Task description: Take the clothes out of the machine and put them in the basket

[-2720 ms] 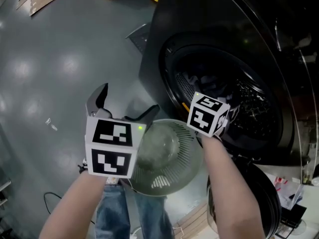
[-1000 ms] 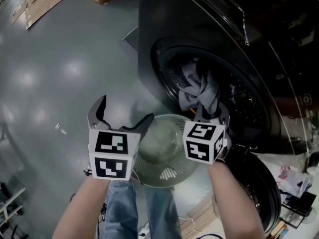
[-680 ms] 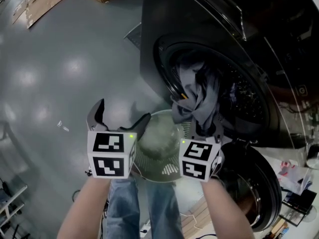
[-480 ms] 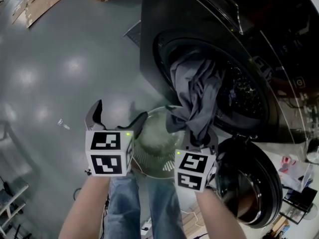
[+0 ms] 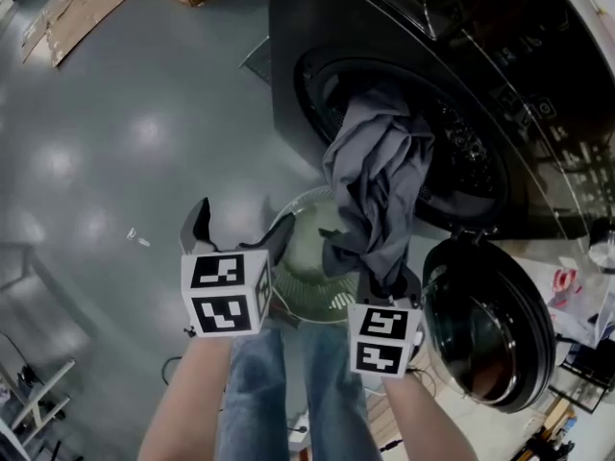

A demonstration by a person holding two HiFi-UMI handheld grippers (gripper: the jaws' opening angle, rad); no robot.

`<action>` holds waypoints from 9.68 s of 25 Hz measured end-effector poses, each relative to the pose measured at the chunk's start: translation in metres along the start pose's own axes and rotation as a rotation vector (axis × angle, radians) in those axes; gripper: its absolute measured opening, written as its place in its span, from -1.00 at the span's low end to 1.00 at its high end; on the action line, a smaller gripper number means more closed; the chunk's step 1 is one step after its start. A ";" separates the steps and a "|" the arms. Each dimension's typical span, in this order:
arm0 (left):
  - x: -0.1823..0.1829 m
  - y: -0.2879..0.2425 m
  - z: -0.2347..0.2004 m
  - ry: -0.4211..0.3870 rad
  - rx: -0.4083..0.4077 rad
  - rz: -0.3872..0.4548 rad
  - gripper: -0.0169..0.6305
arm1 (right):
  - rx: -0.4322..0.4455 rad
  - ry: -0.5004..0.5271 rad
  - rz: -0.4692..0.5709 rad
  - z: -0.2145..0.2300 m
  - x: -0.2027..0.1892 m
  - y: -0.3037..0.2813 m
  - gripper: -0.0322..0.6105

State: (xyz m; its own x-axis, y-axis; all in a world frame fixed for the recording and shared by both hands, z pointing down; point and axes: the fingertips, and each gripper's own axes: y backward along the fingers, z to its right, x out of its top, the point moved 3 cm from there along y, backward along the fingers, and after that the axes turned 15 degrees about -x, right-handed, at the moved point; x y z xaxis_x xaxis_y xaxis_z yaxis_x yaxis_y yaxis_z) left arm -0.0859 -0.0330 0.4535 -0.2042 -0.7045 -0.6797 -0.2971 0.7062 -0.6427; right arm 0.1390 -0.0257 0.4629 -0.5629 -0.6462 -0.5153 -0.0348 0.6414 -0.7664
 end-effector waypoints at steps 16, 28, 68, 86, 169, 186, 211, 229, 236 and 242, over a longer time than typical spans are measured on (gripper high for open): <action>-0.025 0.018 0.013 -0.026 -0.048 -0.051 0.80 | 0.156 -0.047 -0.287 -0.046 -0.096 0.058 -0.62; -0.040 0.015 0.010 -0.035 -0.050 -0.064 0.80 | 0.187 -0.115 -0.442 -0.048 -0.093 -0.020 -0.59; -0.016 -0.092 0.016 -0.151 -0.104 -0.112 0.80 | 0.099 0.351 -0.202 0.038 0.048 -0.257 0.85; -0.006 -0.071 0.011 -0.151 -0.107 -0.135 0.80 | -0.013 0.400 -0.029 0.035 0.072 -0.200 -0.68; 0.000 -0.140 0.027 -0.087 -0.120 -0.130 0.80 | -0.384 0.305 -0.085 0.154 0.094 -0.270 0.73; -0.041 -0.150 0.037 -0.021 -0.167 -0.113 0.80 | -0.148 0.319 -0.439 0.167 0.047 -0.368 0.59; -0.011 -0.092 0.050 -0.056 -0.133 -0.082 0.80 | -0.408 0.460 -0.054 0.132 0.077 -0.212 -0.48; -0.023 -0.009 0.073 -0.097 -0.123 -0.113 0.74 | -0.028 0.288 -0.021 0.048 0.037 -0.051 -0.48; -0.035 0.012 0.076 -0.067 -0.106 -0.135 0.74 | 0.162 0.020 -0.206 0.005 -0.021 -0.002 -0.48; -0.044 0.020 0.083 -0.080 -0.120 -0.167 0.74 | 0.247 -0.151 -0.232 -0.006 -0.044 0.012 -0.47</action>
State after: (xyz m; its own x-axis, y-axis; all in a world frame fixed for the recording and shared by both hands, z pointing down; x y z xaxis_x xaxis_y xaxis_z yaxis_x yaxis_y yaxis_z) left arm -0.0057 0.0177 0.4408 -0.0698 -0.7995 -0.5966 -0.4300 0.5637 -0.7052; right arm 0.1589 0.0131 0.4784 -0.4350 -0.8282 -0.3533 0.0634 0.3633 -0.9295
